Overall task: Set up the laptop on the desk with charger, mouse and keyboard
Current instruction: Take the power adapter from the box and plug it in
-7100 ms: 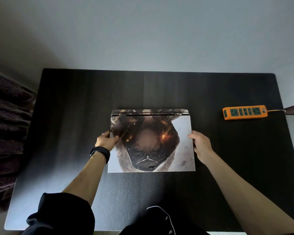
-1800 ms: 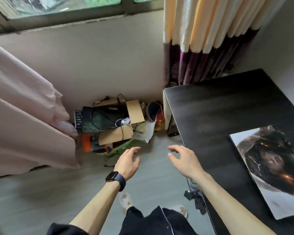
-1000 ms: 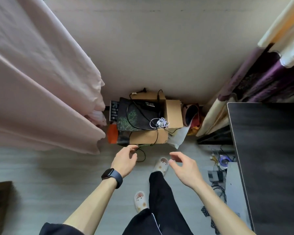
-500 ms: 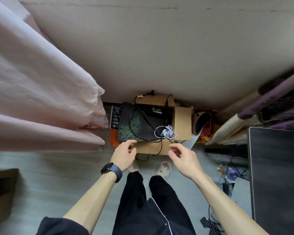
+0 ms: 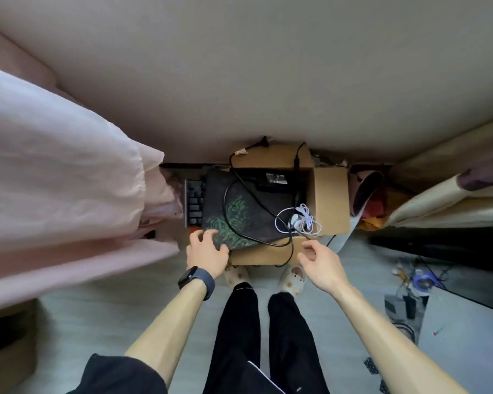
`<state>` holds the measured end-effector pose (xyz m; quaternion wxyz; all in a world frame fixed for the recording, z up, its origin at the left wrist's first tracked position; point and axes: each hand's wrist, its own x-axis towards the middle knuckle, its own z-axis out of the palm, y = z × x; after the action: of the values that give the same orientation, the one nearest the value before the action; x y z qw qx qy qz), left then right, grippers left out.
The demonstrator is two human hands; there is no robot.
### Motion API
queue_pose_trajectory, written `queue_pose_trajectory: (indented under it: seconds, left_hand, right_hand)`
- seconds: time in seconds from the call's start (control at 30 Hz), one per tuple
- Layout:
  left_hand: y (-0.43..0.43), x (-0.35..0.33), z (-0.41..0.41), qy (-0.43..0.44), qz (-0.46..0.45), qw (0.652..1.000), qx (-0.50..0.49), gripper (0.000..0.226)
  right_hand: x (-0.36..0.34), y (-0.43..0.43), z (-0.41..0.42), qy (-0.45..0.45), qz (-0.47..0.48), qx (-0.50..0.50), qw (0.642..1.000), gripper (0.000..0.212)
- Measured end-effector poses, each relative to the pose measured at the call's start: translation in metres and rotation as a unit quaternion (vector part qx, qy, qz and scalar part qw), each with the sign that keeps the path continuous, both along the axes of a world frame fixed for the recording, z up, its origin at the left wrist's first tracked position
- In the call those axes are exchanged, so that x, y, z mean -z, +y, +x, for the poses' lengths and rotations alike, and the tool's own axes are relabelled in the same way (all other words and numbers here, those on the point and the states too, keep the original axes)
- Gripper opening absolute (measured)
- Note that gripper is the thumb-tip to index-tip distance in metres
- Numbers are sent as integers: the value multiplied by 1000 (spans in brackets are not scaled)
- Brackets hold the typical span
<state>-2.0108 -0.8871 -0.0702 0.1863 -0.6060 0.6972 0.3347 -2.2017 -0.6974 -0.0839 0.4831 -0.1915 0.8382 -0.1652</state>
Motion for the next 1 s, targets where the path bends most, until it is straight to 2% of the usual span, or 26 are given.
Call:
queue_pose_trajectory:
  seconds: [0.13, 0.37, 0.5, 0.63, 0.73, 0.93, 1.0]
  left_hand:
    - [-18, 35, 7, -22, 14, 999, -47, 50]
    - [-18, 57, 7, 20, 15, 997, -76, 60]
    - [-19, 54, -3, 54, -15, 990, -127, 64]
    - [-34, 53, -9, 66, 12, 976, -208, 60]
    - [-42, 57, -7, 76, 33, 976, -201, 62]
    - [-41, 53, -8, 82, 54, 975, -199, 66]
    - [-39, 54, -9, 88, 49, 975, -196, 67]
  right_hand:
    - [56, -19, -3, 31, 37, -14, 999, 51]
    - [110, -24, -17, 32, 117, -80, 989, 65]
    - [117, -22, -21, 22, 153, -100, 983, 68]
    - [119, -28, -24, 39, 174, -118, 977, 52]
    - [116, -34, -26, 37, 179, -117, 976, 47]
    - [108, -45, -24, -3, 162, -116, 980, 56]
    - [112, -54, -19, -23, 143, -82, 986, 58]
